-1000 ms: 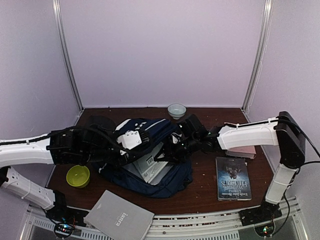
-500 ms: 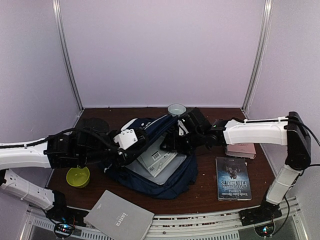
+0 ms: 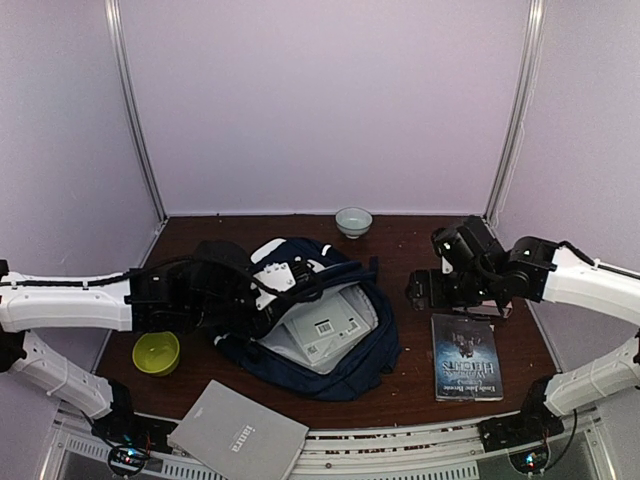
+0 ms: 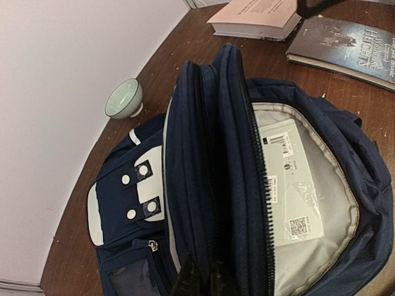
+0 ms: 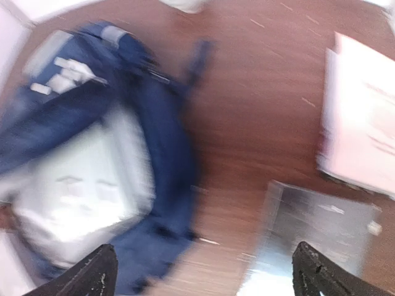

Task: Pack the student bag
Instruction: Place the student bag in the second largest pocket.

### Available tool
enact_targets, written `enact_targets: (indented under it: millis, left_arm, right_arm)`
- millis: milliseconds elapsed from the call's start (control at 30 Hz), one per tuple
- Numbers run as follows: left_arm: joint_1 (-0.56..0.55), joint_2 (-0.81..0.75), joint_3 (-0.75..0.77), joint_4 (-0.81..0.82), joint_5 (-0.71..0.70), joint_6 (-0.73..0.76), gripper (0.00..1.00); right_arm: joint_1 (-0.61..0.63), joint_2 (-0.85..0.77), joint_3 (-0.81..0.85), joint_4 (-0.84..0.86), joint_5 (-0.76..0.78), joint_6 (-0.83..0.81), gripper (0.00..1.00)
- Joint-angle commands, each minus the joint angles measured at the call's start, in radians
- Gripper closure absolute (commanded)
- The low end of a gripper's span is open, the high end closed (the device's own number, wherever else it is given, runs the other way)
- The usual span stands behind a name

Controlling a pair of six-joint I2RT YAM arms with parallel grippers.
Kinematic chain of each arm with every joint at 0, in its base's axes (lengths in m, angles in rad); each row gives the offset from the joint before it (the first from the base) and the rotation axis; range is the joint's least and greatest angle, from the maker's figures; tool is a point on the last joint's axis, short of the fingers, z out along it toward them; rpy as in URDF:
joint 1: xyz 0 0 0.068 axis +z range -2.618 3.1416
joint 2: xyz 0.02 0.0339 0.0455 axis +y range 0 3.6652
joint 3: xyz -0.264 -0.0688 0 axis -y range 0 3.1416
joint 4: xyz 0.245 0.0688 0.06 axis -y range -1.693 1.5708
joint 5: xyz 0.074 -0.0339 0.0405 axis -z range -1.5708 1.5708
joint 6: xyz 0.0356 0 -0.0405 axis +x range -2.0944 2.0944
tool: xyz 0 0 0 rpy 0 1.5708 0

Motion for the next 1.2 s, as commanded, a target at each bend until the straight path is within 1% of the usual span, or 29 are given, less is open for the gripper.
enact_targets:
  millis: [0,67,167,233,267,333,400,433,500,567,633,700,733,767,800,833,867,900,933,967,1033,1067,1100,1167]
  left_arm:
    - [0.051,0.032,0.025,0.058,-0.044,-0.041,1.0]
    - [0.06,0.05,0.03,0.052,-0.048,-0.05,1.0]
    - [0.063,0.06,0.036,0.03,-0.054,-0.049,1.0]
    - [0.068,0.057,0.028,0.015,-0.09,-0.051,1.0]
    - [0.079,0.056,0.024,0.0,-0.117,-0.059,1.0]
    - [0.139,0.046,0.013,-0.039,-0.167,-0.097,1.0]
    - [0.217,0.026,0.003,-0.062,-0.221,-0.16,1.0]
    - [0.234,0.014,-0.002,-0.056,-0.245,-0.176,1.0]
    - [0.24,-0.003,-0.01,-0.018,-0.249,-0.184,1.0]
    - [0.24,-0.002,-0.006,0.001,-0.227,-0.195,1.0]
    - [0.24,0.002,-0.008,0.005,-0.25,-0.199,1.0]
    - [0.239,-0.006,-0.017,0.008,-0.213,-0.183,1.0]
    - [0.238,-0.018,-0.024,0.012,-0.161,-0.169,0.97]
    - [0.234,-0.034,-0.033,0.02,-0.106,-0.152,0.81]
    - [0.219,-0.052,-0.047,0.041,-0.066,-0.135,0.59]
    - [0.191,-0.074,-0.061,0.066,-0.047,-0.114,0.44]
    - [0.162,-0.094,-0.077,0.102,-0.036,-0.084,0.34]
    - [0.122,-0.109,-0.092,0.15,-0.024,-0.05,0.28]
    - [0.08,-0.117,-0.101,0.179,-0.011,-0.016,0.24]
    - [0.037,-0.11,-0.096,0.198,0.01,0.02,0.22]
    - [-0.045,-0.064,-0.049,0.182,0.061,0.084,0.22]
    - [-0.087,-0.031,-0.01,0.154,0.079,0.097,0.21]
    - [-0.105,0.009,0.033,0.124,0.094,0.096,0.21]
    - [-0.12,0.085,0.111,0.074,0.127,0.06,0.2]
  right_arm:
    - [-0.093,-0.036,-0.169,-0.149,0.095,0.034,0.0]
    - [-0.148,-0.039,-0.221,-0.132,0.094,0.034,0.0]
    - [-0.25,-0.044,-0.28,-0.142,0.15,0.033,0.0]
    - [-0.323,-0.042,-0.322,-0.113,0.11,0.012,0.0]
    - [-0.353,-0.04,-0.347,-0.084,0.066,-0.001,0.0]
    - [-0.392,-0.034,-0.396,-0.001,-0.026,-0.022,0.0]
    - [-0.406,-0.02,-0.432,0.035,-0.081,-0.029,0.0]
    - [-0.406,-0.01,-0.436,0.032,-0.068,-0.024,0.0]
    - [-0.406,0.015,-0.448,0.051,-0.055,-0.022,0.0]
    - [-0.406,0.049,-0.463,0.104,-0.124,-0.034,0.0]
    - [-0.392,0.081,-0.444,0.099,-0.14,-0.053,0.0]
    - [-0.368,0.097,-0.435,0.106,-0.171,-0.07,0.0]
    - [-0.358,0.101,-0.43,0.109,-0.194,-0.075,0.01]
    - [-0.348,0.105,-0.427,0.121,-0.231,-0.08,0.02]
    - [-0.34,0.109,-0.426,0.142,-0.281,-0.08,0.04]
    - [-0.328,0.114,-0.429,0.176,-0.333,-0.073,0.05]
    - [-0.31,0.122,-0.431,0.21,-0.382,-0.059,0.07]
    - [-0.288,0.132,-0.429,0.248,-0.418,-0.042,0.08]
    - [-0.259,0.143,-0.419,0.278,-0.446,-0.029,0.08]
    - [-0.232,0.155,-0.403,0.289,-0.464,-0.027,0.07]
    - [-0.21,0.155,-0.353,0.238,-0.431,-0.033,0.02]
    - [-0.215,0.131,-0.334,0.178,-0.369,-0.035,0.0]
    - [-0.229,0.093,-0.327,0.143,-0.292,-0.033,0.0]
    - [-0.282,-0.021,-0.347,0.124,-0.172,-0.017,0.0]
